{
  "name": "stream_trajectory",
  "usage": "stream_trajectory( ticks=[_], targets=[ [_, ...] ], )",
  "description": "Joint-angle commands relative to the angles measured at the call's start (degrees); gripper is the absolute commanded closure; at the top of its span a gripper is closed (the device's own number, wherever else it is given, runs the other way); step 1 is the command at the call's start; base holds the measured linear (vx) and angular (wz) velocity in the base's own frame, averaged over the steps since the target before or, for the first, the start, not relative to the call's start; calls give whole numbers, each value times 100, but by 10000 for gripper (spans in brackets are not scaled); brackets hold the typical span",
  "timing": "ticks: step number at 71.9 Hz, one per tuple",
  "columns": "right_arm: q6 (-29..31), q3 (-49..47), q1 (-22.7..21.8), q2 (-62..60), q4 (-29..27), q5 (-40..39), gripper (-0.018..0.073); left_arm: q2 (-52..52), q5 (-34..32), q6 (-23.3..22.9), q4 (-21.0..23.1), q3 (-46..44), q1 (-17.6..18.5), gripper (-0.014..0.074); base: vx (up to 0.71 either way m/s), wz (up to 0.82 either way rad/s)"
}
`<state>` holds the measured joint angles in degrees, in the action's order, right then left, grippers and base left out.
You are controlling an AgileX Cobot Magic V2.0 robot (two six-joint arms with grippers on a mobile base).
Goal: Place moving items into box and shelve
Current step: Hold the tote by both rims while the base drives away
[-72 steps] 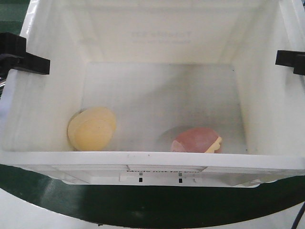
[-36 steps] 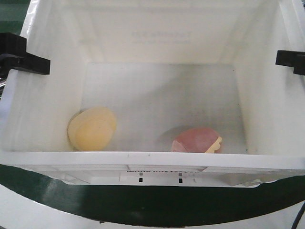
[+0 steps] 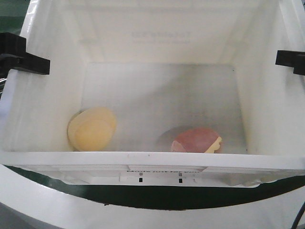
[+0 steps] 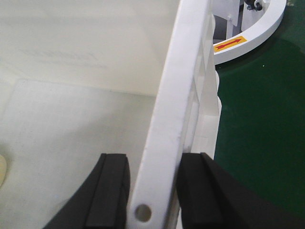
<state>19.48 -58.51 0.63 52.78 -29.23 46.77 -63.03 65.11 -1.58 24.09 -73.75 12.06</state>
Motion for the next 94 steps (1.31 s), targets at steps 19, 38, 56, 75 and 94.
stream_trajectory(
  ticks=[19,38,56,75,94],
  targets=[
    [130,-254,-5,-122,-477,-602,565,199,-730,110,552,-211,20,596,-11,-1],
    [130,-254,-5,-122,-477,-602,565,199,-730,110,552,-211,20,596,-9,7],
    [130,-254,-5,-122,-477,-587,565,199,-730,110,552,-211,20,596,-9,21],
    [130,-254,-5,-122,-477,-592,565,199,-730,110,552,-211,20,596,-11,19],
    [130,-254,-5,-122,-477,-587,565,199,-730,110,552,-211,20,596,-14,19]
  ],
)
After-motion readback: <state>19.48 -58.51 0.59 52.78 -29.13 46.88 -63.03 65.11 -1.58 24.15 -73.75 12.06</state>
